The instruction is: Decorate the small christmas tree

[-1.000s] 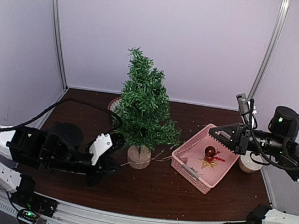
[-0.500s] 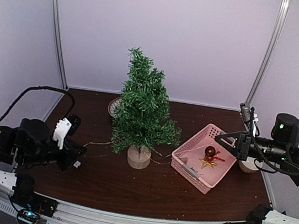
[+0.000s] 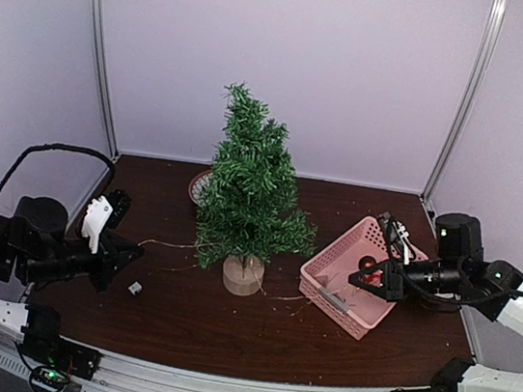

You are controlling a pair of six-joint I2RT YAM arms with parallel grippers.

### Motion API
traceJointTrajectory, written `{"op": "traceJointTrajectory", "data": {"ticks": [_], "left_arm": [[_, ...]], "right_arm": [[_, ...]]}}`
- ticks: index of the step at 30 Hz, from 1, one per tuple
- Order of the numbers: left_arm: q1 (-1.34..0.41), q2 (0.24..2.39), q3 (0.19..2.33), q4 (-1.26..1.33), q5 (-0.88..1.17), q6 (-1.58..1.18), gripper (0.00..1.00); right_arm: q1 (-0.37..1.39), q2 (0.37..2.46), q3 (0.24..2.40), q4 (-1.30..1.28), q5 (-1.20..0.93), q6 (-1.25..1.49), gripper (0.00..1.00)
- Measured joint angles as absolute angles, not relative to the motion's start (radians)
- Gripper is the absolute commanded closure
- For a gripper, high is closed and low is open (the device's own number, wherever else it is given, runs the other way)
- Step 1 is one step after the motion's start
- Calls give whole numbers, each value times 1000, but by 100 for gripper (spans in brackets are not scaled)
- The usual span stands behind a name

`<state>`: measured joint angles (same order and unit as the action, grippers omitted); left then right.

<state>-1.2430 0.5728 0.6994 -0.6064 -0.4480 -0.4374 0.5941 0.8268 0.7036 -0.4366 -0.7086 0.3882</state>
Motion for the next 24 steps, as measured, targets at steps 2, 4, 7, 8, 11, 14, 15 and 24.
{"op": "traceJointTrajectory", "data": {"ticks": [2,4,7,8,11,14,15,24], "left_arm": [[-1242,575,717,-598,-437,-401,100],[-1242,587,745,-591,-422,-367,100],[-1241,625,802,-576,-389,-316,100],[-1240,649,826,-572,-377,-298,100],[-1240,742,888,-561,-341,-248,100],[-1240,820,915,-540,-311,-201,100],[-1240,834,916,-539,-305,-190,100],[-1210,859,930,-518,-266,-133,100]], "right_arm": [[622,839,692,-438,-721,387,100],[649,852,691,-437,-726,378,100],[682,879,691,-440,-721,360,81],[692,894,692,-445,-715,355,74],[712,942,693,-468,-688,334,54],[722,978,694,-484,-667,334,37],[724,987,694,-488,-662,338,27],[736,1093,694,-527,-607,366,4]]}}
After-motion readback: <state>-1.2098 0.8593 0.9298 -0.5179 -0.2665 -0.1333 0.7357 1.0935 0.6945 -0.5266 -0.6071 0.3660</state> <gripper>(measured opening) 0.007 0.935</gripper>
